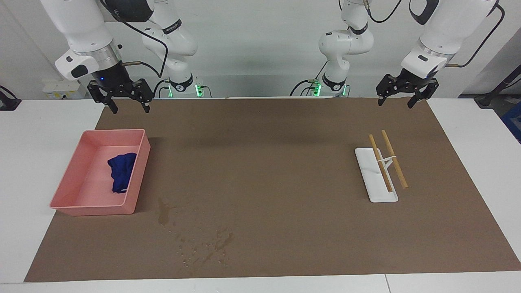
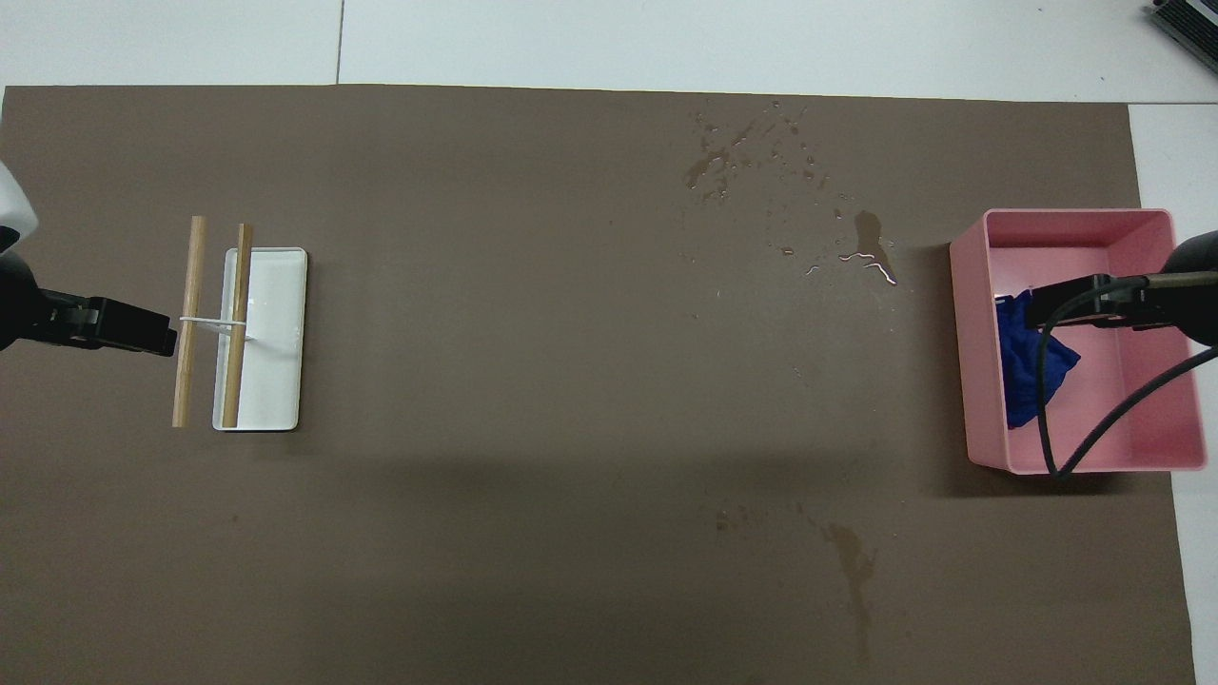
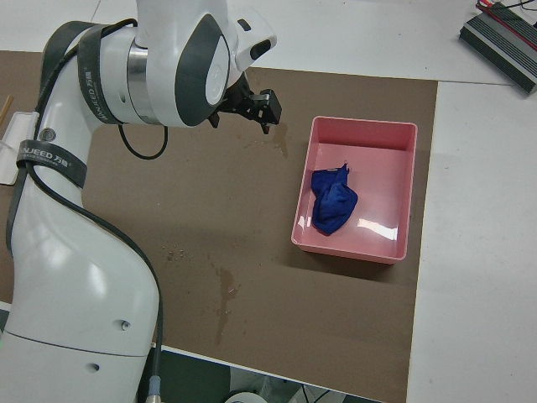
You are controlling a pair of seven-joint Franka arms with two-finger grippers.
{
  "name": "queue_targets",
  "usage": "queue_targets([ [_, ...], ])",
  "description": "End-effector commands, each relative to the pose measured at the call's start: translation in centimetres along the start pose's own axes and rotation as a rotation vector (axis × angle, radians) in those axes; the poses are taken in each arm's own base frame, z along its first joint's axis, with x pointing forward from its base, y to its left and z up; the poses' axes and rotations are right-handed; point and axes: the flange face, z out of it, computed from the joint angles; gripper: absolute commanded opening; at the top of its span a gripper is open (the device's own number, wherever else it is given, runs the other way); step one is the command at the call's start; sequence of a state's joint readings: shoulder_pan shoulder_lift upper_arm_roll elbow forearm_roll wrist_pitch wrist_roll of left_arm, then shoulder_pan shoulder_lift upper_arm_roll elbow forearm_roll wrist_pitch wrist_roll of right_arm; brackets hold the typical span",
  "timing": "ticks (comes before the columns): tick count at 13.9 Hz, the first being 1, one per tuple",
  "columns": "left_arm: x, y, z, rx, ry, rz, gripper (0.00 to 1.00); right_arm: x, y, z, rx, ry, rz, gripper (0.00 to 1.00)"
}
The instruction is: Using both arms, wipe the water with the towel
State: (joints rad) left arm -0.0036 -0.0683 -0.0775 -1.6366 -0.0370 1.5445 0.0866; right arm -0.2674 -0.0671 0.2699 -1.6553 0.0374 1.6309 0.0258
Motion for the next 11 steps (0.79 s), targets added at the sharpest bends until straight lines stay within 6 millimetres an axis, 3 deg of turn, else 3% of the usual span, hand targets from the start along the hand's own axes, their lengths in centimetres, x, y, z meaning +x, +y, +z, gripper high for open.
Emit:
queue_targets([
  [1,-0.49,-0.22,-0.22,-0.001,-0.005,0.004,1.0,0.16,0.21,-0.06,-0.006,0.007,0.013,1.0],
  [11,-0.49,-0.22,-0.22,-0.001,-0.005,0.004,1.0,0.11,0.5,0.04,-0.009,0.001,0.004,1.0],
])
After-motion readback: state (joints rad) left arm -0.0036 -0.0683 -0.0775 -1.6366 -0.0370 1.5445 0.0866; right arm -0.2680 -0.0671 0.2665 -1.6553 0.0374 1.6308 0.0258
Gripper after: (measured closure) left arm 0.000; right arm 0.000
